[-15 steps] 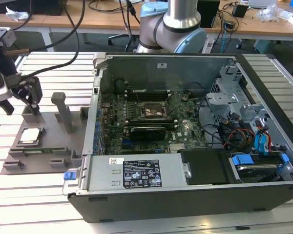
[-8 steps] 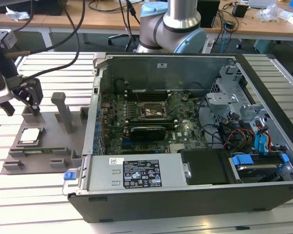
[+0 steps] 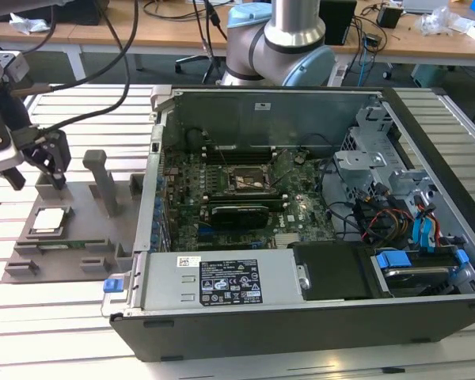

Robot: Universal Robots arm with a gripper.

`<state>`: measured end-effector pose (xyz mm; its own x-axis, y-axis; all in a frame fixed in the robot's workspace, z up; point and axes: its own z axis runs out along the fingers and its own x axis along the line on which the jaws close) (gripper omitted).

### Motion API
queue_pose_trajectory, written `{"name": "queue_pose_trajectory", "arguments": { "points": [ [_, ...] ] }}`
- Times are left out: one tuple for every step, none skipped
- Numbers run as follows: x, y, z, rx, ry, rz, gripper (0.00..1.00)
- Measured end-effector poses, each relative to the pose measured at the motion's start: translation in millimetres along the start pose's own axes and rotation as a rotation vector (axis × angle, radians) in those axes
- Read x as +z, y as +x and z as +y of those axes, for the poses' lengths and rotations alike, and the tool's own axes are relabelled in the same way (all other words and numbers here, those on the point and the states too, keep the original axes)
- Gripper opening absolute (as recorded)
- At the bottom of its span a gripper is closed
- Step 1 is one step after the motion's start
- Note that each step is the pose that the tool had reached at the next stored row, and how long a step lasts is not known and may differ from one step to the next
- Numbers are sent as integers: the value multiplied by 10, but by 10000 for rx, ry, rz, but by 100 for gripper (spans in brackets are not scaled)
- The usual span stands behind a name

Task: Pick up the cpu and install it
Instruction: 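Pick up the cpu and move it towards the insertion slot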

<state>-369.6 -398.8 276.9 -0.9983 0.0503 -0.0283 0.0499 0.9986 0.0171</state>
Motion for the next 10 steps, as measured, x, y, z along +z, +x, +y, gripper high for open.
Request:
{"name": "queue_pose_trajectory", "arguments": {
  "points": [
    [6,0,0,0,0,0,66],
    [14,0,0,0,0,0,66],
    [25,1,0,0,-1,-1,66],
    [30,1,-1,0,0,0,66],
    [35,1,-1,0,0,0,66],
    [42,1,-1,0,0,0,66],
    [46,1,-1,0,0,0,66],
    [54,1,-1,0,0,0,66],
    [61,2,-1,0,0,0,66],
    [66,2,-1,0,0,0,66]
  ]
}}
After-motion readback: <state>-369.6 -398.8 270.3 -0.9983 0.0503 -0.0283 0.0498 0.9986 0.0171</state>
